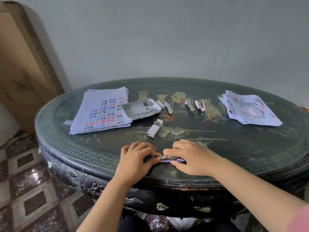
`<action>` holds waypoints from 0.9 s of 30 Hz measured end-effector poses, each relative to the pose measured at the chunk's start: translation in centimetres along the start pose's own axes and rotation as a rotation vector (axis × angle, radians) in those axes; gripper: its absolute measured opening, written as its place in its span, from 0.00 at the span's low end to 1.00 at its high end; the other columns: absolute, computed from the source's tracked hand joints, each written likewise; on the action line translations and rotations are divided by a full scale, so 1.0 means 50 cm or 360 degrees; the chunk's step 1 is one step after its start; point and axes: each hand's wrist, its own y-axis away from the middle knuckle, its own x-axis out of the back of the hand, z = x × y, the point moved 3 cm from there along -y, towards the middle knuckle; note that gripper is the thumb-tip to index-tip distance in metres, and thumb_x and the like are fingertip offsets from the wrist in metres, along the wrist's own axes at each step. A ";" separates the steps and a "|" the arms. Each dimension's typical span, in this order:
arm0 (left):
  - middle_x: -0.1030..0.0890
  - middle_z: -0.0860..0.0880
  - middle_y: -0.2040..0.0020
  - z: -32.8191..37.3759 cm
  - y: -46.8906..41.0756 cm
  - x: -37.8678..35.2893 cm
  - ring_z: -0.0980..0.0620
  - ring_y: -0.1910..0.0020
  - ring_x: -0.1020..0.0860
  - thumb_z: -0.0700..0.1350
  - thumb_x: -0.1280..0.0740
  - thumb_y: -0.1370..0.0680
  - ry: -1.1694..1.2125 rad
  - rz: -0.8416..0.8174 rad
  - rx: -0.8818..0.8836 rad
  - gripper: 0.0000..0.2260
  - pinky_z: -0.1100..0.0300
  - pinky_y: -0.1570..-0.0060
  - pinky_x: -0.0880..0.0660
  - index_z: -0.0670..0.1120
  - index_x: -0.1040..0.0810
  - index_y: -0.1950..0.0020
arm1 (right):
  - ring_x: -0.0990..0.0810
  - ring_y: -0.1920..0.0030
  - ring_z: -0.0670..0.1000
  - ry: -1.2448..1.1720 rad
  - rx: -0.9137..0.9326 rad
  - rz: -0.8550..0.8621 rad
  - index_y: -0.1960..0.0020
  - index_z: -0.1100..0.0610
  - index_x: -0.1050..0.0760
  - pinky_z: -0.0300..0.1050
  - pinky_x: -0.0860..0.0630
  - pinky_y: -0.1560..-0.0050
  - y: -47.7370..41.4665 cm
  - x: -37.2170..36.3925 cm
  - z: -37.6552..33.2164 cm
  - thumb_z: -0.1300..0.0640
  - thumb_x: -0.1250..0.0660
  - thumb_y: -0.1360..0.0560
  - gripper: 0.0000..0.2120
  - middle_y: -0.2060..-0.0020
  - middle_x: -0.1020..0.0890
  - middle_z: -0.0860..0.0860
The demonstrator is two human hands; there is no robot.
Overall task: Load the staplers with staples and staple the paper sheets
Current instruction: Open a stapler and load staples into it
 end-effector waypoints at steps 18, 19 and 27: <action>0.27 0.69 0.47 -0.003 0.002 0.000 0.63 0.40 0.33 0.67 0.44 0.27 -0.0038 -0.0081 -0.0020 0.14 0.58 0.41 0.45 0.62 0.25 0.52 | 0.33 0.61 0.47 0.0033 0.0002 -0.0089 0.39 0.39 0.35 0.42 0.30 0.66 0.008 0.000 0.012 0.43 0.46 0.21 0.11 0.61 0.33 0.46; 0.27 0.69 0.46 -0.003 0.002 0.000 0.63 0.40 0.33 0.66 0.44 0.27 -0.0044 -0.0083 -0.0026 0.14 0.58 0.41 0.45 0.62 0.25 0.52 | 0.32 0.60 0.47 0.0027 0.0005 -0.0082 0.39 0.40 0.35 0.42 0.32 0.66 0.005 -0.001 0.010 0.44 0.45 0.21 0.11 0.60 0.32 0.46; 0.27 0.69 0.46 -0.001 0.005 0.001 0.62 0.38 0.33 0.67 0.44 0.26 -0.0077 -0.0101 -0.0028 0.14 0.56 0.39 0.43 0.62 0.25 0.51 | 0.34 0.64 0.48 -0.0043 -0.0036 0.0110 0.54 0.52 0.36 0.43 0.30 0.68 0.012 -0.003 0.011 0.46 0.39 0.24 0.10 0.64 0.30 0.47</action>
